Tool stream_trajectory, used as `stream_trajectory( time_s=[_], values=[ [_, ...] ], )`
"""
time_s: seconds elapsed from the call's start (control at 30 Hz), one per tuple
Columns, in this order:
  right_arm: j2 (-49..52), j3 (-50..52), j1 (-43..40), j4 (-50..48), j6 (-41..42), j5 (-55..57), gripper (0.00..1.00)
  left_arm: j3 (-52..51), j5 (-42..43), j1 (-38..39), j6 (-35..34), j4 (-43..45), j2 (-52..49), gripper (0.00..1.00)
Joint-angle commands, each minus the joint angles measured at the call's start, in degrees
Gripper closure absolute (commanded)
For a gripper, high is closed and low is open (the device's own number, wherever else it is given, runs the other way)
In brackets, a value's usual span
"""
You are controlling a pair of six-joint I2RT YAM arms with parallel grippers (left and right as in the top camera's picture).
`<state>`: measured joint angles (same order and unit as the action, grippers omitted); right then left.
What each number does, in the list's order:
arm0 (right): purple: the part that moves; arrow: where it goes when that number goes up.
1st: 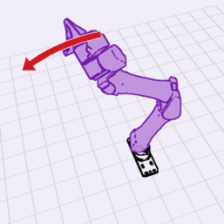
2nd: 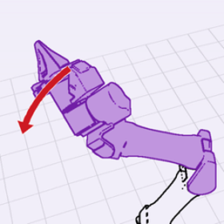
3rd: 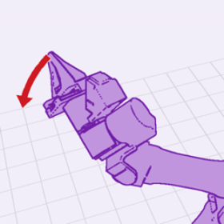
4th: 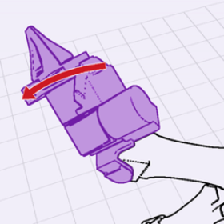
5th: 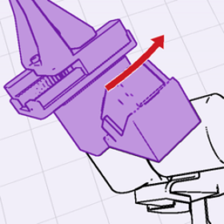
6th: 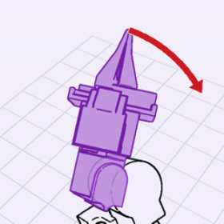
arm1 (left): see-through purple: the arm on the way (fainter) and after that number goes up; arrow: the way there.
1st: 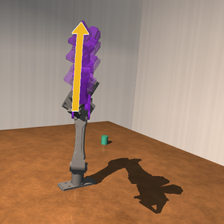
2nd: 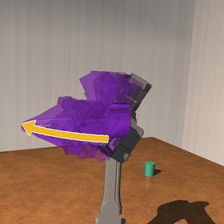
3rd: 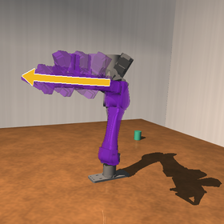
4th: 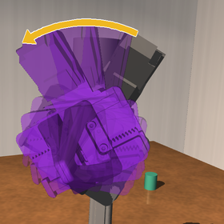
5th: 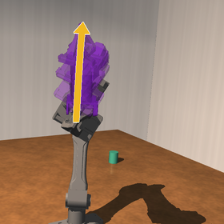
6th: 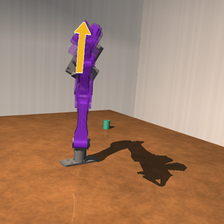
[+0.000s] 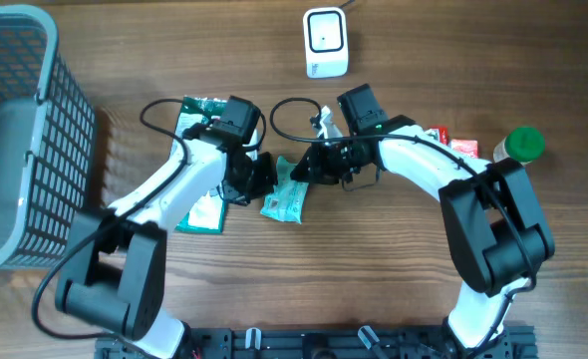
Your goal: Scan the item barcode
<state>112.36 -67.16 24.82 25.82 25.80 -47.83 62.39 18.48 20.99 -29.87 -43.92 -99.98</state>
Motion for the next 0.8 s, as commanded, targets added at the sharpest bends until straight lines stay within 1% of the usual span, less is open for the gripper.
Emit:
stream_trajectory(
  time_s=[0.0,0.03,0.2,0.33,0.4,0.47,0.53,0.6,0.67,0.77],
  values=[
    [-1.2,2.0,3.3,1.2,-1.4,-3.3,0.85,-0.9,-0.9,0.1,-0.6,-0.7,1.3,0.96],
    [-1.2,3.0,4.3,1.2,0.1,-1.8,0.85,-1.6,-0.9,0.3,-0.6,-0.7,0.8,0.96],
    [-1.2,6.8,6.5,-0.3,1.8,1.4,0.83,-4.9,-1.0,0.9,-0.6,0.0,-1.4,0.96],
    [-1.2,9.8,6.5,-3.4,7.6,7.3,0.83,-8.1,-1.1,0.9,-0.6,4.5,-1.6,0.96],
    [-1.2,10.8,6.5,-4.3,8.9,7.6,0.83,-9.0,-1.9,0.9,-0.6,5.7,-1.6,0.96],
    [-1.3,10.9,6.5,-4.4,8.9,6.1,0.83,-9.1,-2.9,0.9,-0.6,5.8,-1.6,0.96],
    [-2.2,9.6,6.4,-5.3,8.9,-0.9,0.77,-8.7,-3.6,0.3,-0.6,5.6,-1.3,0.96],
    [-4.5,7.4,6.3,-5.7,8.7,-3.3,0.75,-7.3,-3.6,-1.2,-0.6,4.5,-0.4,0.96],
    [-7.8,5.6,6.2,-6.5,6.2,-3.0,0.74,-5.6,-3.5,-3.0,-0.6,2.8,1.6,0.96],
    [-12.5,4.7,5.6,-9.2,1.3,2.2,0.65,-4.6,-3.2,-3.9,-0.4,3.1,4.3,0.93]
  ],
)
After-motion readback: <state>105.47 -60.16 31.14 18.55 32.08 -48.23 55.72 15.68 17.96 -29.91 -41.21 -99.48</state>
